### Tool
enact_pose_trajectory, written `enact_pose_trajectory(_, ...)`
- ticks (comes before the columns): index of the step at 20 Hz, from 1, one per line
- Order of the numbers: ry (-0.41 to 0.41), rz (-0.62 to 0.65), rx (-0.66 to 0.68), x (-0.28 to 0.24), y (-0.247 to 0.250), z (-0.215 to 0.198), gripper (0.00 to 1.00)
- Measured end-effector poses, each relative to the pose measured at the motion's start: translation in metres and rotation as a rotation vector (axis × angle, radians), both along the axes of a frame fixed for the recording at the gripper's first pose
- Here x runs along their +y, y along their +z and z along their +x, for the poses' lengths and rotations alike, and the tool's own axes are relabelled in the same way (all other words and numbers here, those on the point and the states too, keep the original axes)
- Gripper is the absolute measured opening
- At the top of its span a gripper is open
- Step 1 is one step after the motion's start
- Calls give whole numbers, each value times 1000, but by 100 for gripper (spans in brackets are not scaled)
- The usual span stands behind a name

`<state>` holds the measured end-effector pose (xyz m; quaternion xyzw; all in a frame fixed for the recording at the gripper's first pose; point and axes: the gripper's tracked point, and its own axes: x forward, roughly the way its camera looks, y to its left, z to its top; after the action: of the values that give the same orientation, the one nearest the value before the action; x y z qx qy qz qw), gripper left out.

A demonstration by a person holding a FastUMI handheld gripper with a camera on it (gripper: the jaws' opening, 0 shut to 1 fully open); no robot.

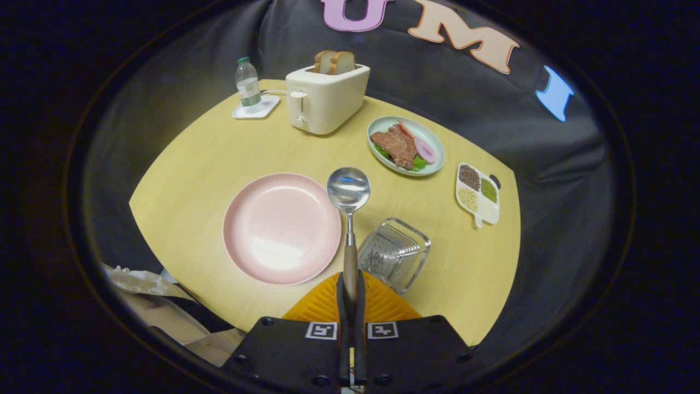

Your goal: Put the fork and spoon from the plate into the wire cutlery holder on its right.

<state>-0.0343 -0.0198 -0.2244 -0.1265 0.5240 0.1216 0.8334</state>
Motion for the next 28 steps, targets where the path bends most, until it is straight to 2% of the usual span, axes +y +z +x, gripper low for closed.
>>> enact_pose_trajectory(11,117,-106,159,-61,11,-7,6)
enact_pose_trajectory(17,126,-116,210,-70,4,-7,9)
enact_pose_trajectory(22,121,-90,196,-64,4,-1,16)
enact_pose_trajectory(25,113,-70,172,-60,7,4,32)
enact_pose_trajectory(28,86,-41,141,-58,12,9,55)
